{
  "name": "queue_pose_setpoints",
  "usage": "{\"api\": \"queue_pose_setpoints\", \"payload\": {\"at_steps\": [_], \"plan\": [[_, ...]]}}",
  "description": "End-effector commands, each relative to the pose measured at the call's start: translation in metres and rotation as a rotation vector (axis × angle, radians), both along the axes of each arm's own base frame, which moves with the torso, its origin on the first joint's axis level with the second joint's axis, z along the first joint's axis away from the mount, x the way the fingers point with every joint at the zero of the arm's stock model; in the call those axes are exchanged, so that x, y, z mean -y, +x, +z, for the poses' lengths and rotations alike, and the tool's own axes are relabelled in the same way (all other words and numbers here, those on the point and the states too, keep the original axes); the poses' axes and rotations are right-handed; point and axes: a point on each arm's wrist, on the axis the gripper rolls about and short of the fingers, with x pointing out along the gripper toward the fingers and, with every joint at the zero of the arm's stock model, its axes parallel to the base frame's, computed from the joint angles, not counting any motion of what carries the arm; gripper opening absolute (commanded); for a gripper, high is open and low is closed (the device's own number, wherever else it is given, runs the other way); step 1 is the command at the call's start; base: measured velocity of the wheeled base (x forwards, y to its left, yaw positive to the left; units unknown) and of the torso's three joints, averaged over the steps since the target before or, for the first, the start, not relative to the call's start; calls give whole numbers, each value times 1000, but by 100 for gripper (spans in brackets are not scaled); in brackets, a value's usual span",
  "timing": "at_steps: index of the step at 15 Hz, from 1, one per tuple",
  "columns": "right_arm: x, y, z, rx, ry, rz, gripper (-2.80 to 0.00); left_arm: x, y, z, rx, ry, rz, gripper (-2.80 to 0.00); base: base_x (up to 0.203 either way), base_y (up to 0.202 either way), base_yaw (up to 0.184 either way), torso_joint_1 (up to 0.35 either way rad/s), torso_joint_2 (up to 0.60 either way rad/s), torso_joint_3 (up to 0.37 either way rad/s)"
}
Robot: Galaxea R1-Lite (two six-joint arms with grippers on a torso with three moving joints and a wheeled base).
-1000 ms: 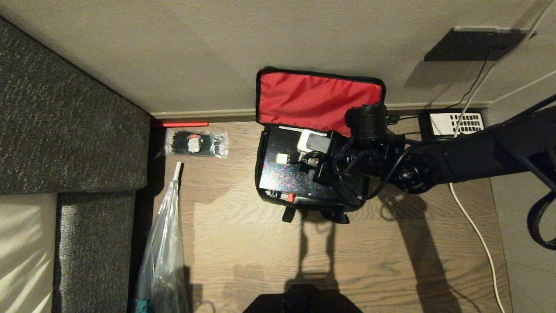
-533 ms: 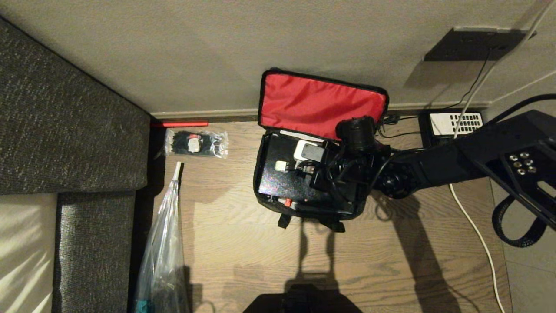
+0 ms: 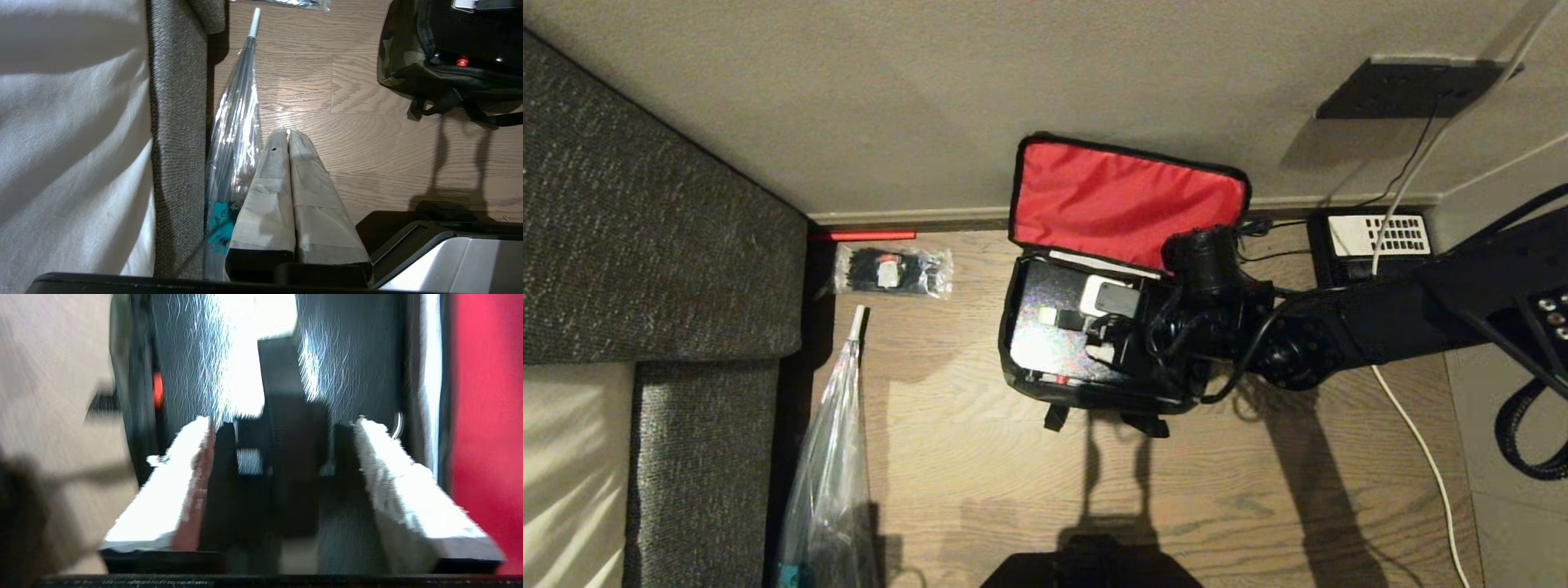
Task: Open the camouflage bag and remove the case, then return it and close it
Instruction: Place the black box back, then close the top of the storage box
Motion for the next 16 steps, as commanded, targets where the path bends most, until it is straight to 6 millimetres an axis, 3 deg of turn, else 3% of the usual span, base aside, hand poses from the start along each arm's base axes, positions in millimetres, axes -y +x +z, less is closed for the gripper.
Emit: {"api": "queue_pose_setpoints", "payload": {"at_steps": [1,5,6,8,13,16], "plan": [[18,-29,18,5,-2,-1,0,0,1,-1,-8,0,1,-280,0,0,0,0,0,0],[61,-95,50,-18,32,-119,0,0,-2,-2,29,0,3,-280,0,0,0,0,0,0],[74,-115,57,-19,40,-152,-280,0,-3,-2,34,0,2,-280,0,0,0,0,0,0],[103,-160,66,-41,57,-220,-280,0,-3,-2,34,0,2,-280,0,0,0,0,0,0],[168,-254,41,-218,172,-638,-280,0,-3,-2,34,0,2,-280,0,0,0,0,0,0],[201,-304,31,-272,224,-774,-280,0,-3,-2,34,0,3,-280,0,0,0,0,0,0]]}}
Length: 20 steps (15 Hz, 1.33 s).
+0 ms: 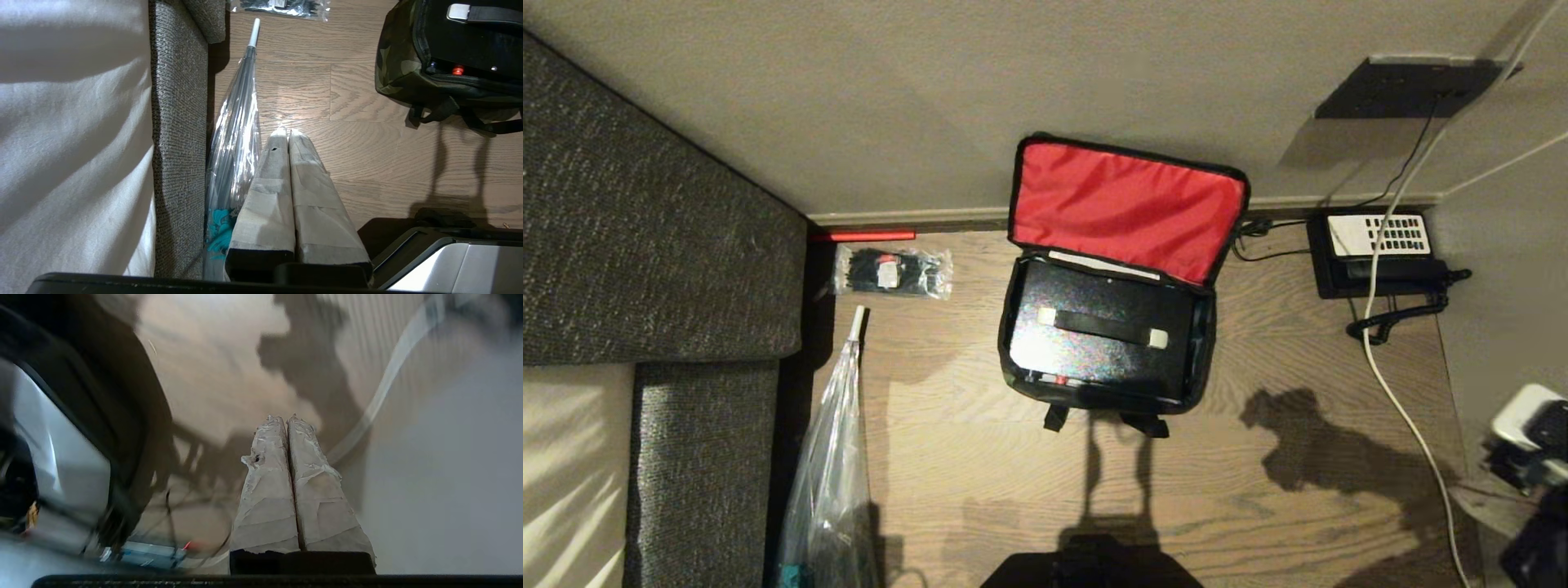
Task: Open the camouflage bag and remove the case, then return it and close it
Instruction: Close the top of the storage box
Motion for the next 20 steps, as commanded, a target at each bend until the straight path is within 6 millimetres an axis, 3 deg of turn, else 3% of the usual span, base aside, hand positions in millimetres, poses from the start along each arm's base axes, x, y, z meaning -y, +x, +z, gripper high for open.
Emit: {"api": "queue_pose_setpoints", "payload": {"at_steps": [1,5,8,11,14,17,20], "plan": [[34,-52,-3,39,57,-88,-280,0,0,-1,-1,0,1,-280,0,0,0,0,0,0],[56,-97,-27,104,126,-333,-280,0,0,-1,-1,0,1,-280,0,0,0,0,0,0],[51,-95,-51,224,392,-365,-280,0,0,-1,-1,0,1,-280,0,0,0,0,0,0],[48,-96,-91,247,494,-324,-280,0,0,-1,-1,0,1,-280,0,0,0,0,0,0],[46,-103,-96,411,633,-294,-280,0,0,-1,-1,1,2,-280,0,0,0,0,0,0],[45,-111,-101,571,619,-209,-280,0,0,-1,-1,0,1,-280,0,0,0,0,0,0],[45,-111,-107,545,572,-202,-280,0,0,-1,-1,0,1,-280,0,0,0,0,0,0]]}}
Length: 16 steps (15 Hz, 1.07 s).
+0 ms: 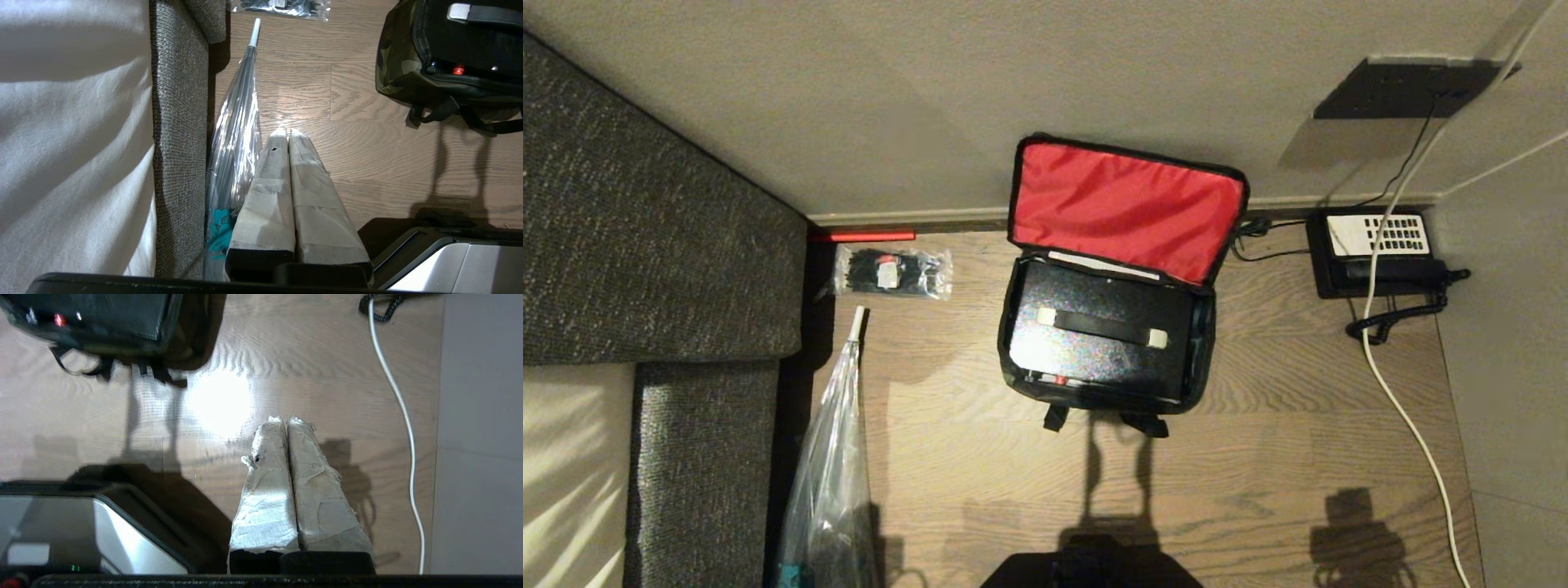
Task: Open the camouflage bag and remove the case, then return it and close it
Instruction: Close the top of the storage box
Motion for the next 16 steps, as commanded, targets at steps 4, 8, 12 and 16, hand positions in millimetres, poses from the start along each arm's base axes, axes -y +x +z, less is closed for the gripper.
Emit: {"api": "queue_pose_setpoints", "payload": {"at_steps": [4,8,12,16], "plan": [[0,-1,-3,13,9,-3,-280,0,0,-1,-1,0,1,-280,0,0,0,0,0,0],[0,-1,-3,14,9,-3,-280,0,0,-1,-1,0,0,-280,0,0,0,0,0,0],[0,-1,-3,13,9,-3,-280,0,0,-1,-1,0,1,-280,0,0,0,0,0,0],[0,-1,-3,14,9,-3,-280,0,0,-1,-1,0,1,-280,0,0,0,0,0,0]]}}
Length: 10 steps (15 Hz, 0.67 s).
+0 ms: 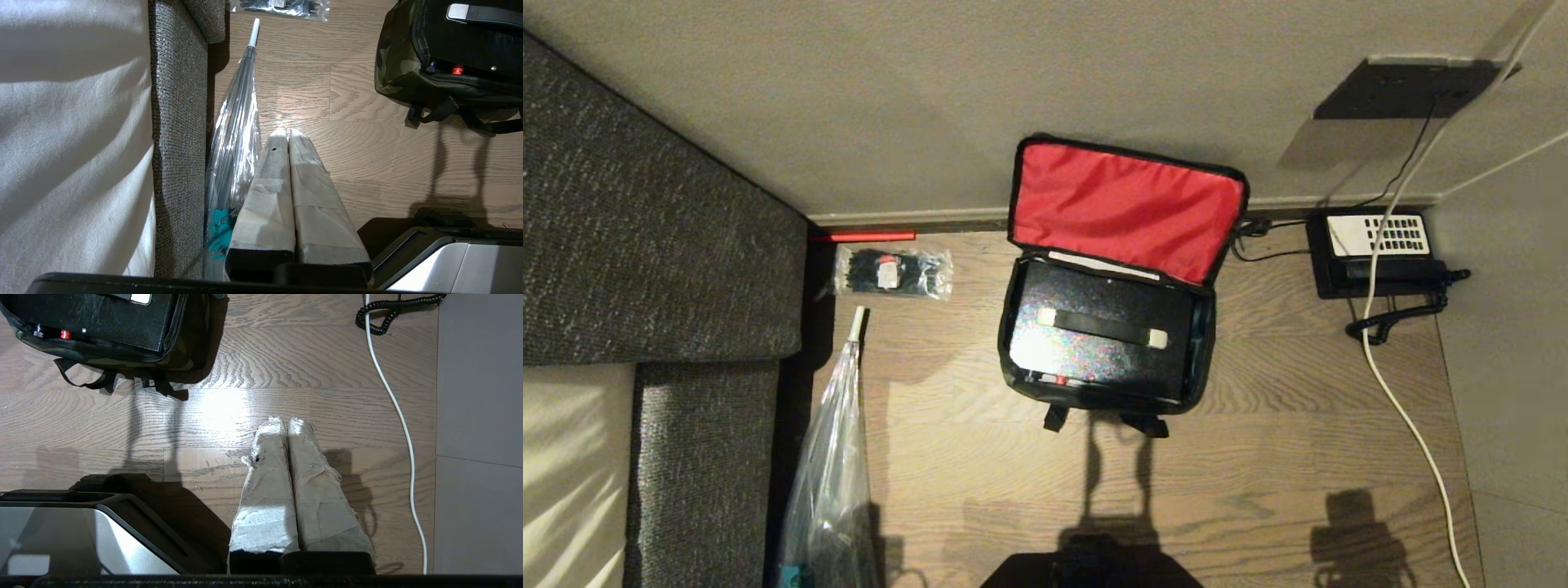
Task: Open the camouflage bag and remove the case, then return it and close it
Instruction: Close the top of the storage box
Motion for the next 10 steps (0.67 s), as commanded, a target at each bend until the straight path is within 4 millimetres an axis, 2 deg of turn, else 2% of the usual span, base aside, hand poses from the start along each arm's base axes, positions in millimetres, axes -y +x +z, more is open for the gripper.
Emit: {"api": "queue_pose_setpoints", "payload": {"at_steps": [1,10], "plan": [[0,1,0,-6,-1,1,-280,0,0,-1,-1,0,1,-280,0,0,0,0,0,0],[0,1,0,-6,-1,1,-280,0,0,-1,-1,0,1,-280,0,0,0,0,0,0]]}}
